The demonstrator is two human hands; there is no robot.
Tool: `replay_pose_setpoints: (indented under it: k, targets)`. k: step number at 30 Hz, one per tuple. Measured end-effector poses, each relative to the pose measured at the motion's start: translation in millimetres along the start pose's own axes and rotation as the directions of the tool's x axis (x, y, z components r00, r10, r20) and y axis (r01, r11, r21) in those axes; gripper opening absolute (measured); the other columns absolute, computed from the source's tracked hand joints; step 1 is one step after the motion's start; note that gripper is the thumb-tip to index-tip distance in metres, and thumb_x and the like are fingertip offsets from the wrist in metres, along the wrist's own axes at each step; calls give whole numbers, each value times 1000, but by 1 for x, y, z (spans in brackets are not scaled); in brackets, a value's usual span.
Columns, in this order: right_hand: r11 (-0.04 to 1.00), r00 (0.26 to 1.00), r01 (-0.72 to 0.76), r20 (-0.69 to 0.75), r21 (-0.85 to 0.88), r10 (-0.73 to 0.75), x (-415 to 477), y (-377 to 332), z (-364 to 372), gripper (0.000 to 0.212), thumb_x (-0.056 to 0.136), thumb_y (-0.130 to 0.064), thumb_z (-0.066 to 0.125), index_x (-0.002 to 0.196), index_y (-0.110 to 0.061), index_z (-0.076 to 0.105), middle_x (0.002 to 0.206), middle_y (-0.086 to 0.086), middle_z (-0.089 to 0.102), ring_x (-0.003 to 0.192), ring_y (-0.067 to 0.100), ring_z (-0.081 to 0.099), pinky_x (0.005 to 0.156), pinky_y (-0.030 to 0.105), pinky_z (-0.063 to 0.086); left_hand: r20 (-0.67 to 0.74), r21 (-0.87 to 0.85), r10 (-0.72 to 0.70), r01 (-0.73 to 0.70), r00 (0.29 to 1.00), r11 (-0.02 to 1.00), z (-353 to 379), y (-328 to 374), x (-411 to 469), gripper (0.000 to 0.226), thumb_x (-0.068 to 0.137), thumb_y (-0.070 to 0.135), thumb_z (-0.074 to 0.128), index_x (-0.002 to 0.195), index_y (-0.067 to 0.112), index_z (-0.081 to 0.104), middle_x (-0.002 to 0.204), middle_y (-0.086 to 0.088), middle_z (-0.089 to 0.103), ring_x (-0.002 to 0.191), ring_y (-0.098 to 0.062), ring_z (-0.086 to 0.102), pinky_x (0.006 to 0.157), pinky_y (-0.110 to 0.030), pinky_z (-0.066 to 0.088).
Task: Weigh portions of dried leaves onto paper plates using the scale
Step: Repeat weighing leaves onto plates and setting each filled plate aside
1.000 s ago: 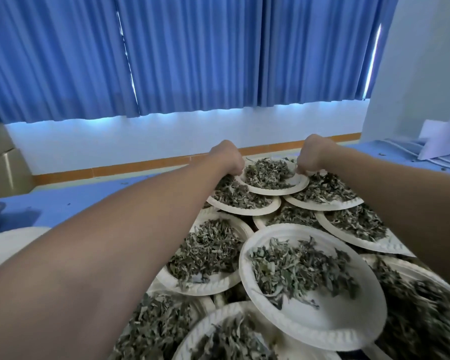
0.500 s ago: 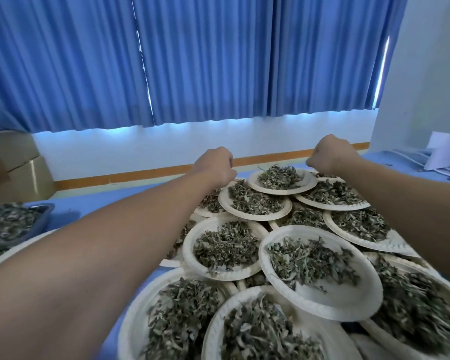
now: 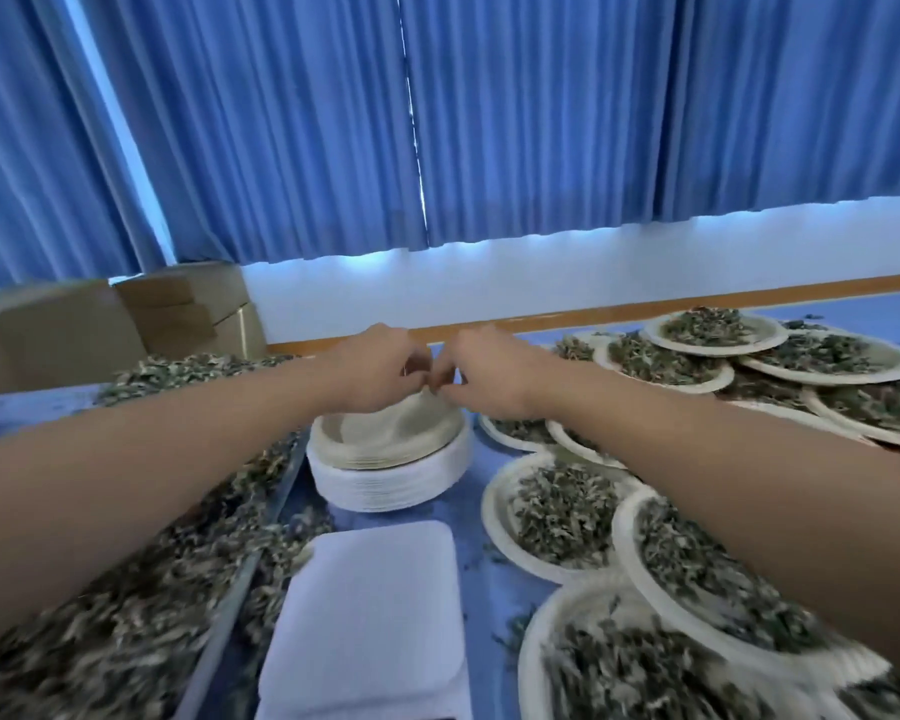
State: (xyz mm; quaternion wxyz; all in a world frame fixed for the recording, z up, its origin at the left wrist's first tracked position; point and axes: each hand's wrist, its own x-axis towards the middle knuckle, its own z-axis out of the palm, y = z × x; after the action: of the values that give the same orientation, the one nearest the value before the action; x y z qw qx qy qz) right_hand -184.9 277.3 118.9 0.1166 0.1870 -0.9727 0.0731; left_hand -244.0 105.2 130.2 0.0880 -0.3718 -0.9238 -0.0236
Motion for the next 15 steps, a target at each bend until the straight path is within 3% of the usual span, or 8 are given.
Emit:
replay_pose_setpoints:
  k: [2,5,8,12,15]
  targets:
    - [994,993,110,47,-25,-109,6,-29,6,26,95,-19,56,106,-28,78,107,-2,74,100,24,61,80,34,50,24,52,10,-11,1000,999,-2,-14,-32,13,90,22,59,88,32,68,95,1,67,90,-22,61,82,-41,50]
    - [979,974,196,131,-57,-187,9,-55,17,30,98,-19,52,110,-30,77,111,-5,72,101,23,61,84,40,54,45,123,61,-66,997,990,1,-32,-71,19,93,27,54,103,30,70,111,4,61,107,-19,56,90,-42,48]
    - [975,963,214,176,-52,-202,8,-68,21,27,102,-22,50,106,-26,76,100,-2,73,89,24,60,74,41,53,73,98,136,-143,988,985,6,-40,-99,22,102,31,50,107,24,70,115,4,62,108,-19,56,90,-43,48]
    - [974,962,209,200,-93,-187,3,-68,19,24,103,-34,53,107,-26,75,95,-2,72,89,22,63,73,42,52,82,66,167,-173,982,983,12,-48,-120,33,104,39,50,132,27,64,126,8,64,117,-15,55,100,-39,45]
    - [976,967,195,189,-102,-173,2,-65,18,24,101,-30,56,98,-17,75,89,7,71,83,26,60,62,37,41,32,31,160,-161,987,987,16,-51,-123,37,103,36,55,138,27,61,135,10,62,125,-14,53,106,-39,42]
